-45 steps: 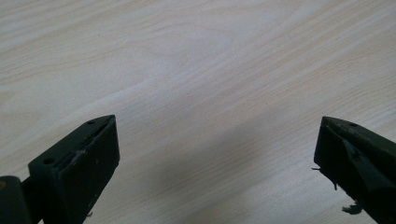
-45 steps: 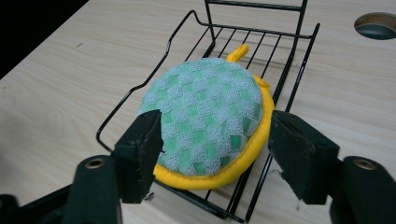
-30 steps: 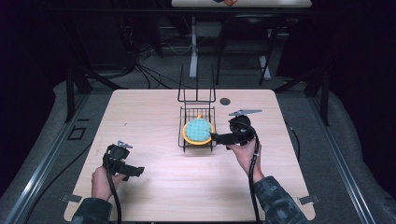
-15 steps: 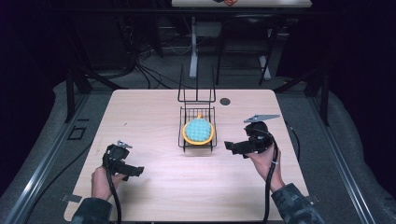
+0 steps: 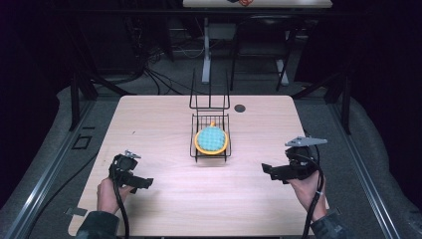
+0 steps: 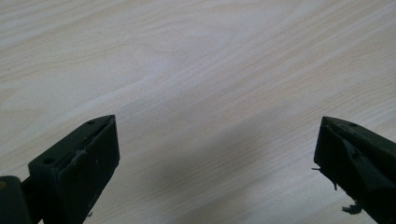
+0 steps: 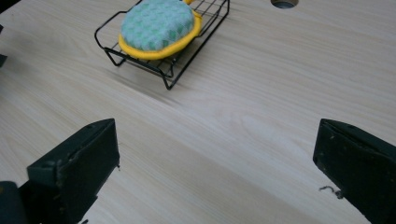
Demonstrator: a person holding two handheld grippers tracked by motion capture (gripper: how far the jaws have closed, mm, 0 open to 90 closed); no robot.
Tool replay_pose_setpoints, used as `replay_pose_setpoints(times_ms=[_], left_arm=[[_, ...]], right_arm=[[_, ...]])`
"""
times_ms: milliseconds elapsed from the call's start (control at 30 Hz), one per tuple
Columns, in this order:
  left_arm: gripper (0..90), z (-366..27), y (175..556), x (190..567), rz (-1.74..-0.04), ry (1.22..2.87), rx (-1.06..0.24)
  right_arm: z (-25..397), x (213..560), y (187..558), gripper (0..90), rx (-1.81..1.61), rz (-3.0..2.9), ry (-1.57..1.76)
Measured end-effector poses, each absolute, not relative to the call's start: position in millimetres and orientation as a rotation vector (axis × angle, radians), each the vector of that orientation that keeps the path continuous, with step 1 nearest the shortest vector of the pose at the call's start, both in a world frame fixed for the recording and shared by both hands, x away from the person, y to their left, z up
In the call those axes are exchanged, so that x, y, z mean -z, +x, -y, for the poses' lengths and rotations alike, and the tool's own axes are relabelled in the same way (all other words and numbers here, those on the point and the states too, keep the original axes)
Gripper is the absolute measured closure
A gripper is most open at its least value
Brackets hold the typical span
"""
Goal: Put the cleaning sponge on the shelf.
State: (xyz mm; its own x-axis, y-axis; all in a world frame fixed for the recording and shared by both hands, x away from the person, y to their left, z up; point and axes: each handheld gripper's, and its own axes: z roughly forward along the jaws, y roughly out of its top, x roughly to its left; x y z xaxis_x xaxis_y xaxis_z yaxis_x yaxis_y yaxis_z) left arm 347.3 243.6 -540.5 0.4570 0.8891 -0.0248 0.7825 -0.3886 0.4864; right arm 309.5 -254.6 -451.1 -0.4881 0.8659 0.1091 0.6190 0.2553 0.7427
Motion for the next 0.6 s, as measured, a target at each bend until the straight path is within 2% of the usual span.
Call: replay_pose_setpoints(times_ms=[367,600], left_arm=[[0.2,-243,348,541,-1.401,2.281,-0.335],[0.2,-242,348,541,-1.39,2.293,-0.332]], right_arm=[[293,489,283,0.0,-0.956,-2.241,1.485],[308,515,280,0.0,-0.914,-2.28,1.542]])
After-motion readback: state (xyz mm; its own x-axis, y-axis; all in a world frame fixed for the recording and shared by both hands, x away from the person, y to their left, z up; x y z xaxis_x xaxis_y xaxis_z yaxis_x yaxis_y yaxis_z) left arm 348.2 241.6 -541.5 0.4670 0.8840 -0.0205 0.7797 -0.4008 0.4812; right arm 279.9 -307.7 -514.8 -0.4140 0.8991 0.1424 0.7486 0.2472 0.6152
